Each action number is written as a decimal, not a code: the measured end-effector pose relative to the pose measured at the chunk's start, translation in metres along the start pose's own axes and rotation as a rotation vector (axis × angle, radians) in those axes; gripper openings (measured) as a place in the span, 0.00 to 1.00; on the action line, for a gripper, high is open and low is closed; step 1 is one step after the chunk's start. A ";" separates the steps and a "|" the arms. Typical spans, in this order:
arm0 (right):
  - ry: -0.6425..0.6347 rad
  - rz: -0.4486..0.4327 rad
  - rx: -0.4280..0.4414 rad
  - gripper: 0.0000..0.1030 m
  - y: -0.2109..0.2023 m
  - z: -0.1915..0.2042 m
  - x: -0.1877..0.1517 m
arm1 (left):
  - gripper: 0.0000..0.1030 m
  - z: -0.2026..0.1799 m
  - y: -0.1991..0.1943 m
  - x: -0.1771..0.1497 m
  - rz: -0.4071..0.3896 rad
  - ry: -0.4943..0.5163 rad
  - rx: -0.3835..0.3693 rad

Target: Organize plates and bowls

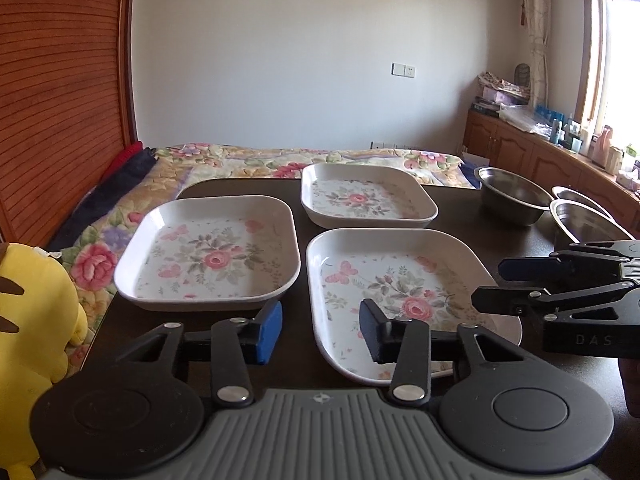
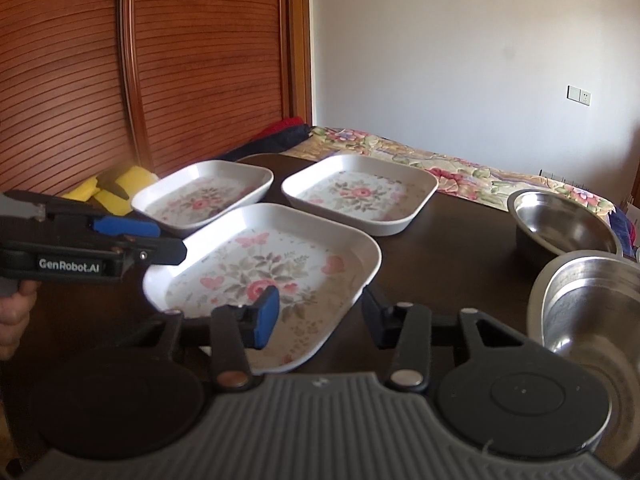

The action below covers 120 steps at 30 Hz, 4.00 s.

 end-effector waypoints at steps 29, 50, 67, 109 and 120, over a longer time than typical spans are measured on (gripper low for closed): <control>0.059 0.054 0.001 0.27 0.021 -0.012 -0.003 | 0.19 0.001 0.027 -0.003 0.057 -0.010 -0.016; 0.107 0.008 -0.012 0.18 -0.009 -0.011 -0.010 | 0.14 -0.012 -0.005 -0.008 0.045 -0.043 -0.046; 0.089 0.009 -0.001 0.18 -0.048 0.010 -0.040 | 0.14 -0.028 -0.048 -0.029 0.038 -0.004 -0.052; 0.075 0.015 0.026 0.20 -0.066 0.033 -0.061 | 0.14 -0.024 -0.067 -0.064 0.070 -0.018 -0.022; 0.084 -0.018 0.008 0.21 -0.072 0.022 -0.050 | 0.17 -0.015 -0.069 -0.058 0.051 -0.040 -0.018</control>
Point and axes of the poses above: each gripper's, at about its wrist camera, not at the fingertips, and y roughly the way its jaws point, z to its left, x to its top, the point moved 6 cm from there along y, roughly the way its jaws point, and after that the axes turned 8 degrees about y, right-handed, at the moved point
